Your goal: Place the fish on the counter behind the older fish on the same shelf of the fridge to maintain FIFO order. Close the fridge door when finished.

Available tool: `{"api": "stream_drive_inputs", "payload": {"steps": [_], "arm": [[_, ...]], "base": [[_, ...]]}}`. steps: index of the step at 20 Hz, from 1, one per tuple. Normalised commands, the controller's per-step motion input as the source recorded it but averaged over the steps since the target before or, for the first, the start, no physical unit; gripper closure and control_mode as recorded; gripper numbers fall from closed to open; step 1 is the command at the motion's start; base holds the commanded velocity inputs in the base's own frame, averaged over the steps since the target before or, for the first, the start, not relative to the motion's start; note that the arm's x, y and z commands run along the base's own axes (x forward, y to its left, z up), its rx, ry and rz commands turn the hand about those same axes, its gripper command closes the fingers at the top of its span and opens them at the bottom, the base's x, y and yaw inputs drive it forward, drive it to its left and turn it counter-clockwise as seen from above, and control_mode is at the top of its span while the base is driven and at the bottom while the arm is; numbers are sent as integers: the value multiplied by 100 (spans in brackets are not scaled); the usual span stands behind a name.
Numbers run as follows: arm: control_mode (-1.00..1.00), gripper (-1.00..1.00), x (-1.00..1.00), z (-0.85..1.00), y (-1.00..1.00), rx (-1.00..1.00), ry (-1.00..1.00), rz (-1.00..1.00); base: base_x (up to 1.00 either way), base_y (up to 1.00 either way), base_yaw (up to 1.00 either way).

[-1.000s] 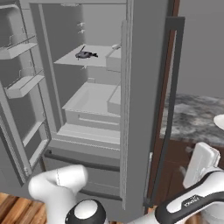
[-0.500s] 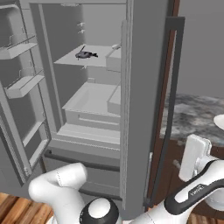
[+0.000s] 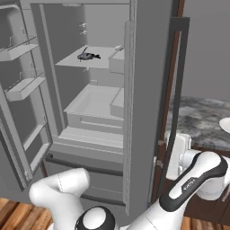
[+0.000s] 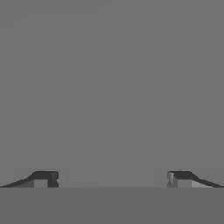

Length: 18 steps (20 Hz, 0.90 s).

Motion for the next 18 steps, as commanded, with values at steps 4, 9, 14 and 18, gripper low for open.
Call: {"api": "stream_drive_inputs", "payload": {"steps": [4,9,14,18], "arm": [[-100,-100,-3,9,99,-2,0,12],[-100,-100,-6,21,100,-4,0,5],[-100,-100,-1,32,99,-4,0,0],[-100,-100,2,44,68,-5,0,-3]], "base": [[0,0,0],[0,0,0],[0,0,0],[0,0,0]]}}
